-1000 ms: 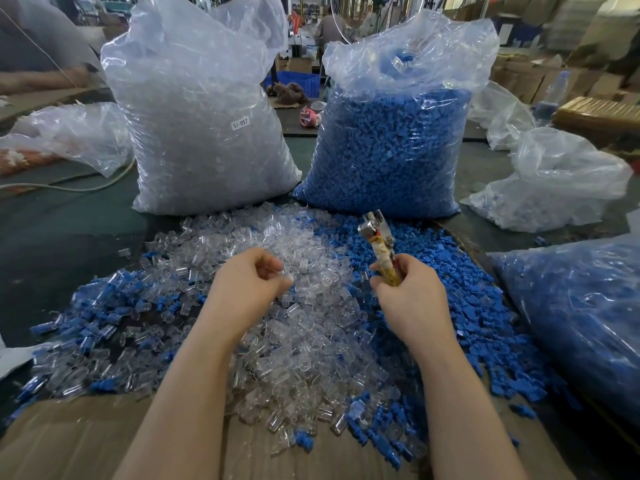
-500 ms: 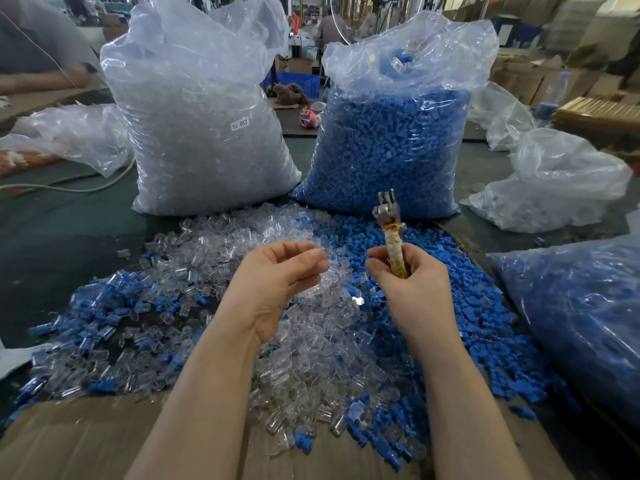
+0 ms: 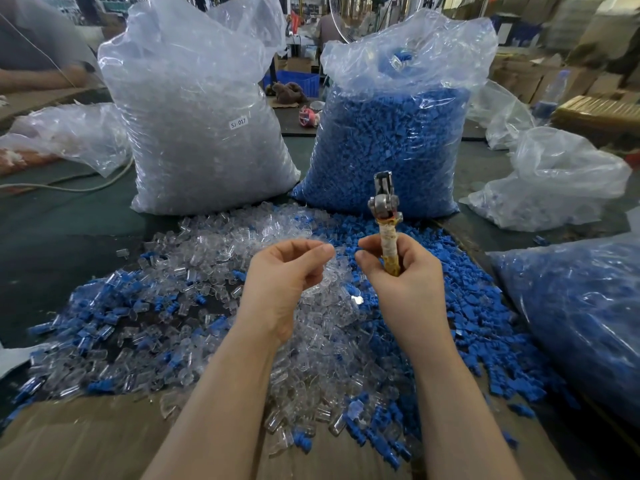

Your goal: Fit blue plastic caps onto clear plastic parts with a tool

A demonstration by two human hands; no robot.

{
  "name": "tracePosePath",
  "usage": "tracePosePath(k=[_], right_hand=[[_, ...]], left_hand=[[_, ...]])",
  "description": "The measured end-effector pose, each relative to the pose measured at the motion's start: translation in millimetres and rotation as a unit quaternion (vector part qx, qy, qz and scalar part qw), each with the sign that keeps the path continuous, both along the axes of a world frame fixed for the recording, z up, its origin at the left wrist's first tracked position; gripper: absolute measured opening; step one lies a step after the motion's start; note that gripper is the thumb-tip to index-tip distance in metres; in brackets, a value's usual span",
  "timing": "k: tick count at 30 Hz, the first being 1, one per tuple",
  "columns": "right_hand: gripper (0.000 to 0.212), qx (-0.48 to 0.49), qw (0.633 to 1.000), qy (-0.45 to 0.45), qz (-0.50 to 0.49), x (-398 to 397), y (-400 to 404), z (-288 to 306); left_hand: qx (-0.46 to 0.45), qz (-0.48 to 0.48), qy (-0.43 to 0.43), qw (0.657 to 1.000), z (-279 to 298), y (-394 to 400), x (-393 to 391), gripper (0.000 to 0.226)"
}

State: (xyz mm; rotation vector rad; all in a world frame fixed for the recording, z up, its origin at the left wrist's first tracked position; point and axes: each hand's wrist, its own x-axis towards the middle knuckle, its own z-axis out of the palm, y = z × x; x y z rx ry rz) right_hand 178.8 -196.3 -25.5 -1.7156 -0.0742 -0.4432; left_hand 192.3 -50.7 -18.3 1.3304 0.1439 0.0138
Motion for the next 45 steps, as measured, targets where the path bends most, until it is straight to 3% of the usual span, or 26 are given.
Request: tracePosePath(k=[10,27,37,45], right_hand=[[0.023,-0.025,0.999,-0.032,-0.01,1.3,3.6,-1.8],[0.016,-0.099,0.991,-0.044,-0.082,-3.5,9.9,-3.5],[0.012,-0.143,0.987,-0.04,-0.056,-4.1,6.5,0.2],[0.012,-0.106,0.994,-0.005,0.014,-3.0,2.0,1.6]], left_hand=[[-0.017,-0.009,-0.007,1.0,0.0,-6.6,-1.7,0.01],[0.077,0.028,-0.06,0.995,7.2,-15.6,-11.0,0.014],[0.198,0.054,-0.118,0.972,7.5,-15.4,-12.7,0.027],[0.208,0.063,-0.119,0.969,4.5,-16.4,-10.6,0.018]])
